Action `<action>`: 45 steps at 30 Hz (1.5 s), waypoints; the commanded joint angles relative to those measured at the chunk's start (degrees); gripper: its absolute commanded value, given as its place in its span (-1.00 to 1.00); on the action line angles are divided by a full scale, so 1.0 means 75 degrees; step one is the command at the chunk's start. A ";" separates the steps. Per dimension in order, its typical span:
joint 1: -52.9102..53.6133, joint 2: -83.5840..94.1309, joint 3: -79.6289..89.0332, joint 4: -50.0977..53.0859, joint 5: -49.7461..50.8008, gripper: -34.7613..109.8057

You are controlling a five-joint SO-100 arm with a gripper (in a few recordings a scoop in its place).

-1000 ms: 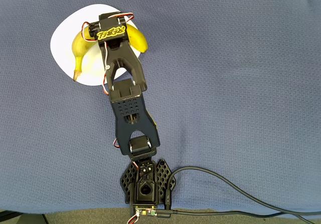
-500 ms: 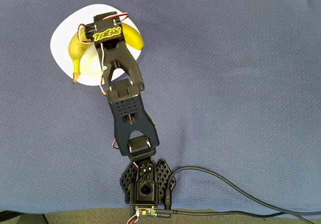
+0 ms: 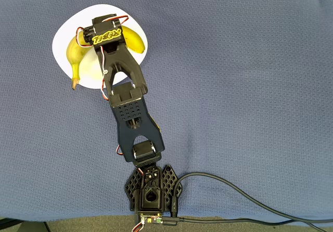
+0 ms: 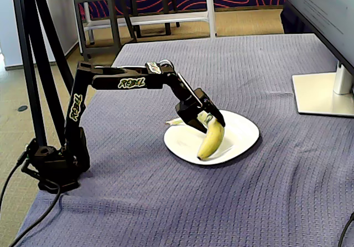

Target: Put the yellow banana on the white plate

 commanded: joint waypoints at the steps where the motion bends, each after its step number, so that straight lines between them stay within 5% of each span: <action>1: 0.0129 0.0340 -0.0551 -0.0035 0.0012 -0.34; 32: 0.0352 0.0961 -0.0445 0.1582 0.0773 -0.34; 45: 0.1195 0.5766 0.4172 0.0352 0.0363 -0.31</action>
